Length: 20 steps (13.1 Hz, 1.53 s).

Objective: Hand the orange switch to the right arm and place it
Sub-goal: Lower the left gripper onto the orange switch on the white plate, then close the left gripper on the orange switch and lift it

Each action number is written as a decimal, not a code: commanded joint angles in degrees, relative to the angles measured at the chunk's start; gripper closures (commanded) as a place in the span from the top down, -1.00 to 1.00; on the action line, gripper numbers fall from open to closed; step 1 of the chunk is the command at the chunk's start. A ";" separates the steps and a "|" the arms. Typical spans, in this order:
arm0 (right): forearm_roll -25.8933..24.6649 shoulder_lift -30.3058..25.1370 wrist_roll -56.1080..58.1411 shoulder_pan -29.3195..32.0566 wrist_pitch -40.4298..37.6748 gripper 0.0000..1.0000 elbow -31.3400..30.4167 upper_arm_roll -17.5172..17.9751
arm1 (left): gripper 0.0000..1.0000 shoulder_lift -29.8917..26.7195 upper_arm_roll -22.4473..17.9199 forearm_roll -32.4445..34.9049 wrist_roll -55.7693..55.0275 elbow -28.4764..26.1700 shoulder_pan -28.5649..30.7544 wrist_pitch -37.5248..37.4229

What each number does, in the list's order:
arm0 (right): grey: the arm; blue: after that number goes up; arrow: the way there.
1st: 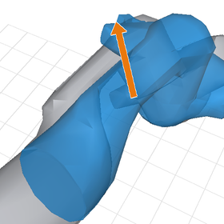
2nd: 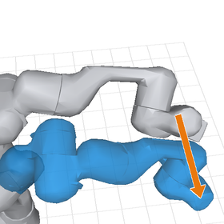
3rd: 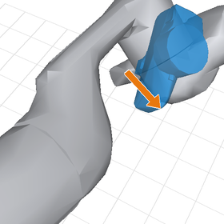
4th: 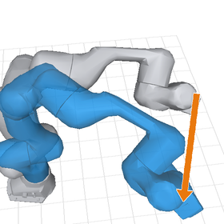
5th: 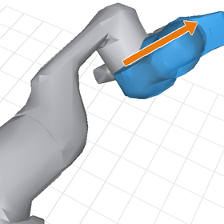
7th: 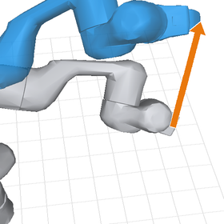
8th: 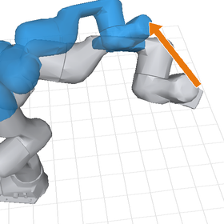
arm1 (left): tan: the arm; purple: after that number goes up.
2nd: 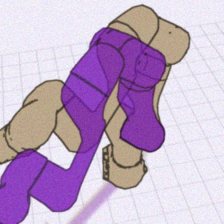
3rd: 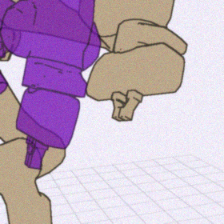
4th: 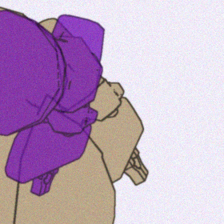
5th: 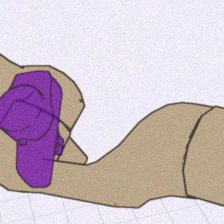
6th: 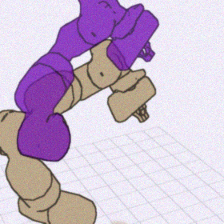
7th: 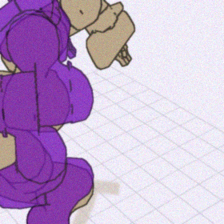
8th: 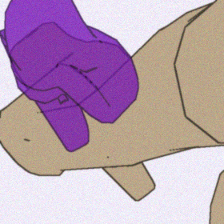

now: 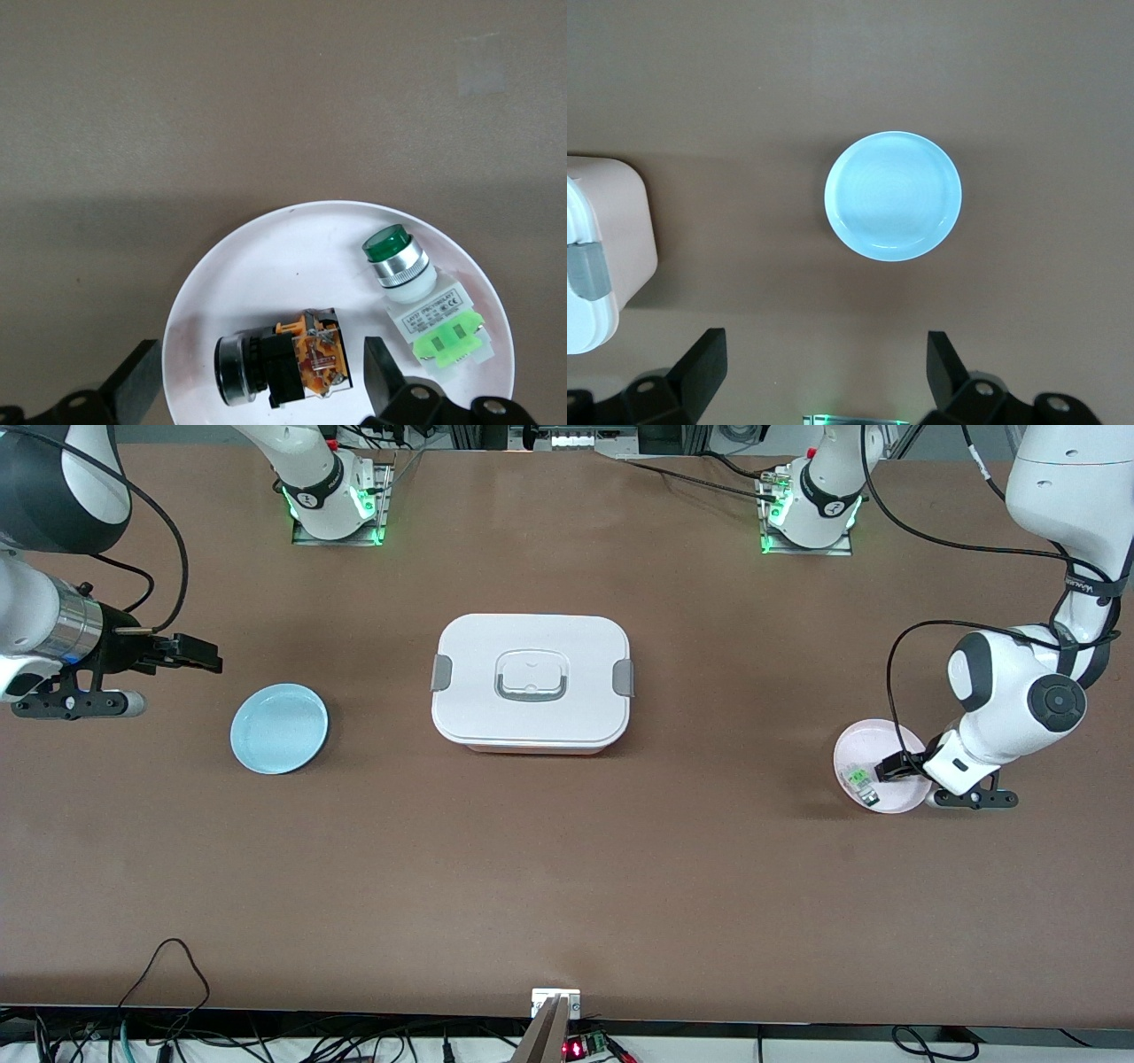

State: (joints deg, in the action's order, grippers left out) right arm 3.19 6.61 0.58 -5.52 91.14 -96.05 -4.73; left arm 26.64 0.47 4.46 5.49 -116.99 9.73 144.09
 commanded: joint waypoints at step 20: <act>3.57 0.68 -0.05 -0.55 -6.06 1.00 0.77 0.42 | -0.63 -2.10 1.11 -1.56 -5.93 0.96 -0.76 -6.58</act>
State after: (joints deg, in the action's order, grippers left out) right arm 4.72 7.07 0.57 -5.96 86.39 -96.05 -4.41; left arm 28.39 1.18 3.97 -0.46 -118.52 9.77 145.32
